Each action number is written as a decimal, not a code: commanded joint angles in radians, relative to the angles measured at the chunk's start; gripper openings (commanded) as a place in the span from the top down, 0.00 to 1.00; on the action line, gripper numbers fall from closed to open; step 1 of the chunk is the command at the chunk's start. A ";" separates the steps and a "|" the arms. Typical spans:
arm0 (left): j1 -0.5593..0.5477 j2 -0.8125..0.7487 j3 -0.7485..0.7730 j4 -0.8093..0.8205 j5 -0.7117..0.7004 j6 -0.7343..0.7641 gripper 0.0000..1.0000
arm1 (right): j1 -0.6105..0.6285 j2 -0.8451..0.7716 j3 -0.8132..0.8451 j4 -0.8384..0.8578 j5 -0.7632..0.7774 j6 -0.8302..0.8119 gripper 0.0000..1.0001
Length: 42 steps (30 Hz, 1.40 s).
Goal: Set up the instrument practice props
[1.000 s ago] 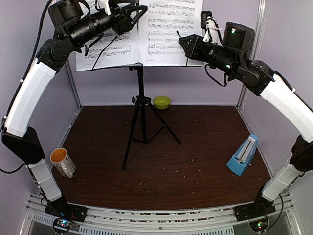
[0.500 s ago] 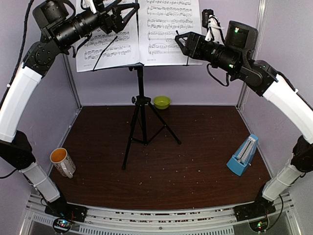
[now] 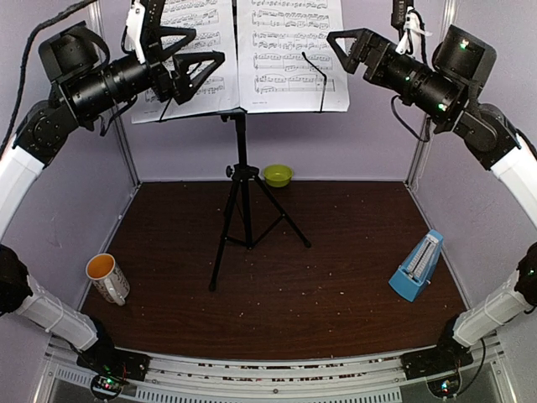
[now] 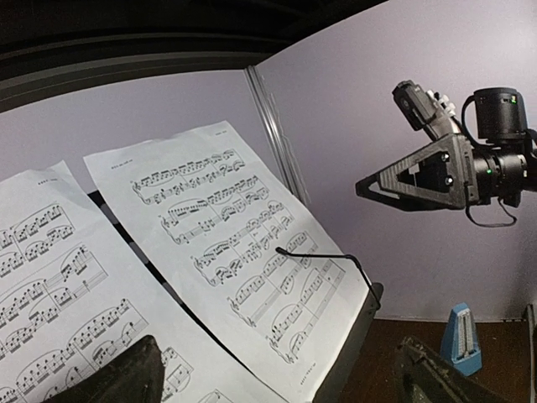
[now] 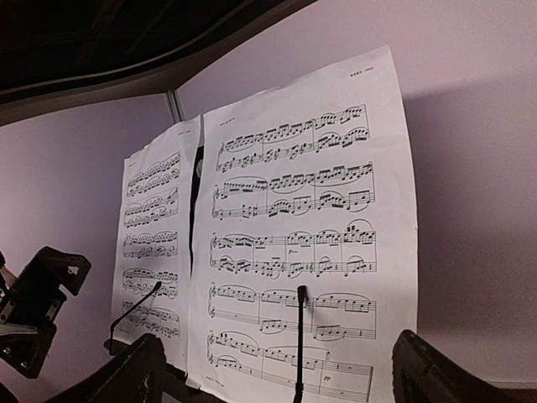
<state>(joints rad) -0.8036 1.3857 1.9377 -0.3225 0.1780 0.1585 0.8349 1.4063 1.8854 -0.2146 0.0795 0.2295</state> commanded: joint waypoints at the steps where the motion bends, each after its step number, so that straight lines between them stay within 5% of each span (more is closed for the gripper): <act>1: -0.041 -0.088 -0.101 -0.051 -0.026 0.044 0.02 | -0.005 -0.087 -0.065 -0.057 0.025 -0.016 0.05; 16: -0.218 -0.285 -0.593 -0.016 -0.176 -0.060 0.02 | -0.066 -0.416 -0.370 -0.641 0.365 0.228 0.00; 29: -0.218 -0.290 -0.766 0.088 -0.221 -0.131 0.02 | -0.137 -0.339 -0.402 -1.386 0.548 0.965 0.00; 42: -0.218 -0.274 -0.767 0.094 -0.228 -0.123 0.02 | -0.279 -0.298 -0.587 -1.308 0.425 1.122 0.00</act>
<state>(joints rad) -1.0203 1.1030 1.1763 -0.2840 -0.0471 0.0406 0.5800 1.0836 1.3151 -1.5497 0.5114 1.3052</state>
